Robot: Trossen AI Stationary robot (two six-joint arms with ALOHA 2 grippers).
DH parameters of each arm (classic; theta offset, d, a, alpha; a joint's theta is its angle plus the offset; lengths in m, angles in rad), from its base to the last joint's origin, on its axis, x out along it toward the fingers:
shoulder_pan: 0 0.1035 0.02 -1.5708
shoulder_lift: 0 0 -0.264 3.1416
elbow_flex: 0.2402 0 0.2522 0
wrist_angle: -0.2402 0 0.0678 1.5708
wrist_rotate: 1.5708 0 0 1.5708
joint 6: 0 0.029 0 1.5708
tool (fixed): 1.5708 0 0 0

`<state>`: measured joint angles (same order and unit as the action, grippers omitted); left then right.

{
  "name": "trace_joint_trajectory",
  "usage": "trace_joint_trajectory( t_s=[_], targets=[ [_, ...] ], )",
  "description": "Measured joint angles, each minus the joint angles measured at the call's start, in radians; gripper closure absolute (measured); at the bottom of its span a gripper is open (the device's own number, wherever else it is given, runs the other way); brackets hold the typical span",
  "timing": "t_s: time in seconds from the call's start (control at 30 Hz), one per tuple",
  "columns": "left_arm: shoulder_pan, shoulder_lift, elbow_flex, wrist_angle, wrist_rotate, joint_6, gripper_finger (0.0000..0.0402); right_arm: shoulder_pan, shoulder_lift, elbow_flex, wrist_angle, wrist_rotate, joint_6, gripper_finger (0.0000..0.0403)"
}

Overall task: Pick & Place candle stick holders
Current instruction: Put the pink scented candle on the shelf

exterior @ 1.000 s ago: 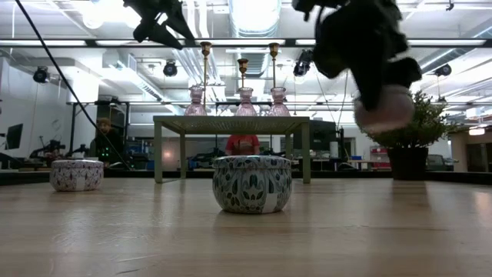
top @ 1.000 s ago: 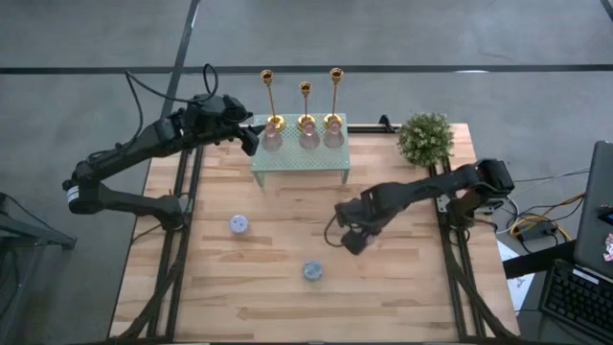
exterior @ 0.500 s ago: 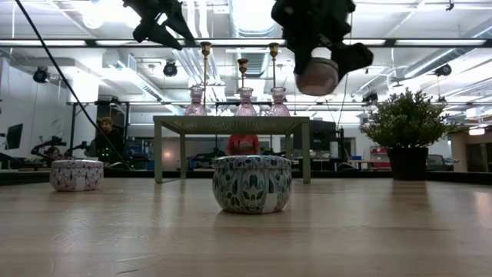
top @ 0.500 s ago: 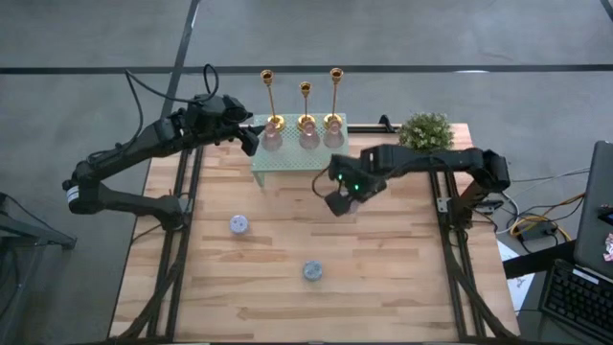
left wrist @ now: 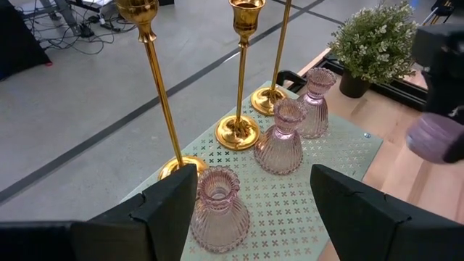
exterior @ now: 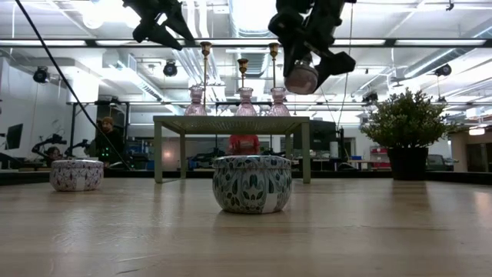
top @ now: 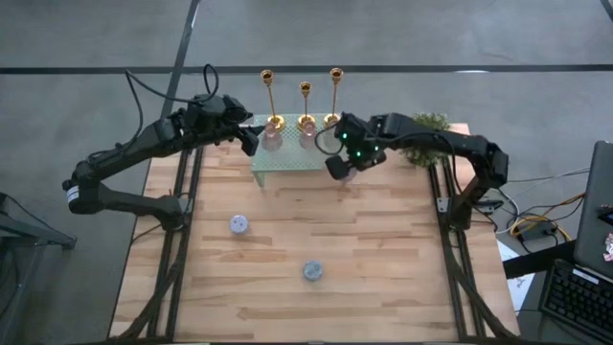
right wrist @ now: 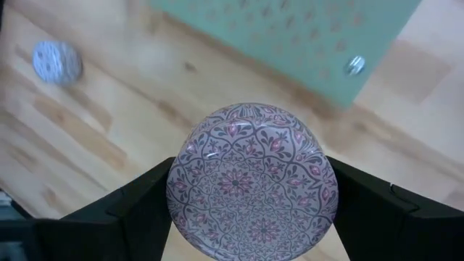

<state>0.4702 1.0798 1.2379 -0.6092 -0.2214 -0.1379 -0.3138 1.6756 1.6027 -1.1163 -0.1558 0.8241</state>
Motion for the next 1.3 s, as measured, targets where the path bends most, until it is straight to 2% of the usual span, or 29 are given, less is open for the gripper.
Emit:
trace_joint_trajectory(
  t_s=[0.6, 1.3],
  targets=[
    [0.000, -0.001, 0.000, -0.012, 0.000, 0.000, 0.0129, -0.122, 0.097, 0.012, 0.106, -0.002, -0.012, 0.0102],
    [0.001, -0.001, 0.000, -0.013, 0.000, 0.000, 0.0129, -0.163, 0.136, 0.012, 0.169, 0.001, -0.008, 0.0101]
  ],
)
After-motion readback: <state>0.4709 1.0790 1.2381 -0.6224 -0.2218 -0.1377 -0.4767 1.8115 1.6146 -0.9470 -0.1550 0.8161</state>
